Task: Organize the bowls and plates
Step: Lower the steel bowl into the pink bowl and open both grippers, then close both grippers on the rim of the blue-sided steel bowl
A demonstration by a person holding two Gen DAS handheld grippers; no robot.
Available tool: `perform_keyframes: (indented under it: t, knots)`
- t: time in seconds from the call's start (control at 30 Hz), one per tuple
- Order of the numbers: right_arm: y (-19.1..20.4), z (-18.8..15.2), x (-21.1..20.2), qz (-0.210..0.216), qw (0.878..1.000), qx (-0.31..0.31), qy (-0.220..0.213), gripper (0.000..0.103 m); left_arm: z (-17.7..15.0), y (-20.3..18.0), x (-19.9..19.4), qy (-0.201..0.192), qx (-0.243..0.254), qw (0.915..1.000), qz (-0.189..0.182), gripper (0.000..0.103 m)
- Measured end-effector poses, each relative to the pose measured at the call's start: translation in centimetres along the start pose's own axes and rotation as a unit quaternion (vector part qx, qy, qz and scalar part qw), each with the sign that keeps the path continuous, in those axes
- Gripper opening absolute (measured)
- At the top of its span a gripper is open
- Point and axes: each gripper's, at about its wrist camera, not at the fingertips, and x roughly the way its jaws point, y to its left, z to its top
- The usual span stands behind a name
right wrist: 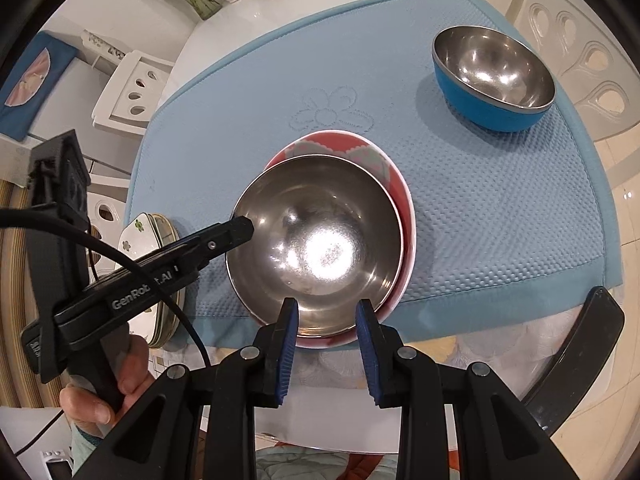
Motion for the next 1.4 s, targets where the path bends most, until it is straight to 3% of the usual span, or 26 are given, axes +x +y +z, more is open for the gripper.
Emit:
perform_keyframes:
  t: [0.27, 0.5, 0.53, 0.63, 0.73, 0.77, 0.83, 1.1, 1.4]
  knots:
    - [-1.2, 0.5, -0.4, 0.008, 1.000, 0.006, -0.004, 0.029, 0.6, -0.2, 1.2, 0.014, 0.018, 0.9996, 0.013, 0.034]
    - [-4.0, 1.9, -3.8, 0.026, 0.998, 0.009, -0.061, 0.029, 2.1, -2.2, -2.7, -0.019, 0.056, 0.9976, -0.035, 0.033]
    - [-4.6, 2.2, -4.4, 0.028, 0.997, 0.014, -0.070, 0.031, 2.6, -2.6, -3.2, -0.025, 0.060, 0.9972, -0.037, 0.034]
    - [-6.6, 3.1, -5.6, 0.030, 0.994, 0.041, -0.097, 0.062, 5.0, -4.7, -3.9, -0.038, 0.080, 0.9951, -0.044, 0.036]
    - [-8.5, 4.5, -6.4, 0.024, 0.991, 0.064, -0.113, 0.065, 8.4, -7.3, -3.4, -0.041, 0.096, 0.9937, -0.042, 0.047]
    - [-9.3, 4.9, -6.5, 0.016, 0.990, 0.072, -0.118, 0.065, 9.2, -7.8, -3.2, -0.041, 0.096, 0.9937, -0.040, 0.059]
    - [-10.9, 5.6, -6.5, 0.006, 0.988, 0.092, -0.122, 0.065, 11.7, -9.4, -2.1, -0.041, 0.101, 0.9929, -0.046, 0.062]
    - [-16.8, 9.1, -4.0, 0.004, 0.981, 0.163, -0.102, 0.065, 17.1, -14.0, 5.7, 0.047, 0.116, 0.9896, -0.070, 0.062]
    - [-20.6, 11.6, 0.6, 0.009, 0.981, 0.183, -0.060, 0.065, 17.6, -15.3, 13.6, 0.132, 0.124, 0.9809, -0.072, 0.059]
